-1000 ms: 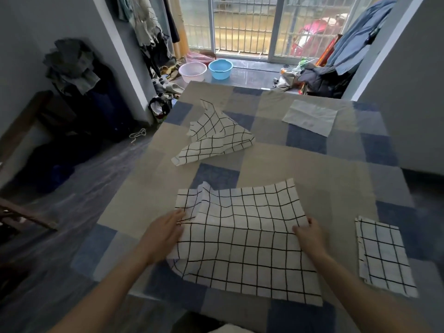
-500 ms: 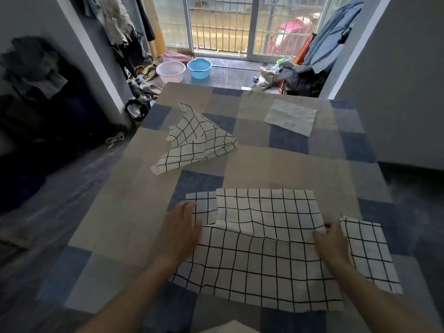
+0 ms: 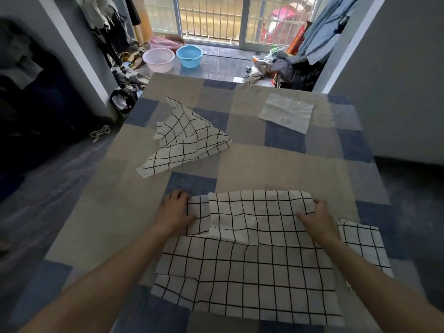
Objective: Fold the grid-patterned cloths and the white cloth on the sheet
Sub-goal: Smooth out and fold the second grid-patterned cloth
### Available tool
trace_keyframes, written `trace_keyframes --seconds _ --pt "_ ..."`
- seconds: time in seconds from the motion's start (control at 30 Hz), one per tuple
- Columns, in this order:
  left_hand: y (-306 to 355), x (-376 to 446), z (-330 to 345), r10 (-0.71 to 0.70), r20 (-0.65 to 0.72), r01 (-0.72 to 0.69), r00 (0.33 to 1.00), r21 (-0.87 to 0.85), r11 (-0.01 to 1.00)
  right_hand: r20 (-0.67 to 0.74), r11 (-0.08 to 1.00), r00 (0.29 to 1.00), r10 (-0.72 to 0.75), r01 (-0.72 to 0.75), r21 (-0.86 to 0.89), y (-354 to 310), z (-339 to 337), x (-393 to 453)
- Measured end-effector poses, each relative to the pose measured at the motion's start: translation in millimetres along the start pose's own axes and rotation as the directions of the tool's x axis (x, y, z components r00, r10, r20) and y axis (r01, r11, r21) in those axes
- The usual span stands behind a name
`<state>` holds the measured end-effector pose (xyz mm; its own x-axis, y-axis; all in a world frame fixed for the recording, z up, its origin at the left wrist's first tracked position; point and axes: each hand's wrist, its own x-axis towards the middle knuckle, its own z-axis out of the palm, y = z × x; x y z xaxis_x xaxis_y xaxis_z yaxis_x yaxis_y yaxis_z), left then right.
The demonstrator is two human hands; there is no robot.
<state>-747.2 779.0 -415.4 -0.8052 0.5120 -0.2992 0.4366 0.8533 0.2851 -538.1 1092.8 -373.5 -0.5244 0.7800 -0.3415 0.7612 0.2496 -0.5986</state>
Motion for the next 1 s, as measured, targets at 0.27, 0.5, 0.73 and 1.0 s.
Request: trace_keyframes --seconds 0.27,0.5,0.73,1.0 --pt "7 6 -22 0.092 -0.06 -0.1 0.994 -0.14 0.985 0.033 0.994 0.999 0.043 -0.046 0.096 -27 -5 47" --pt "25 43 -142 0.125 -0.173 -0.172 0.977 -0.294 0.94 0.034 0.97 0.995 -0.097 0.087 0.225 -58 -60 69" --pt "42 41 -232 0.071 -0.631 -0.367 0.772 -0.352 0.861 -0.102 0.821 0.948 -0.3 0.312 0.479 -100 -138 40" --pt "-4 -29 -202 0.299 -0.552 -0.492 0.778 -0.24 0.837 -0.091 0.81 0.902 -0.422 0.42 0.41 -50 -158 -29"
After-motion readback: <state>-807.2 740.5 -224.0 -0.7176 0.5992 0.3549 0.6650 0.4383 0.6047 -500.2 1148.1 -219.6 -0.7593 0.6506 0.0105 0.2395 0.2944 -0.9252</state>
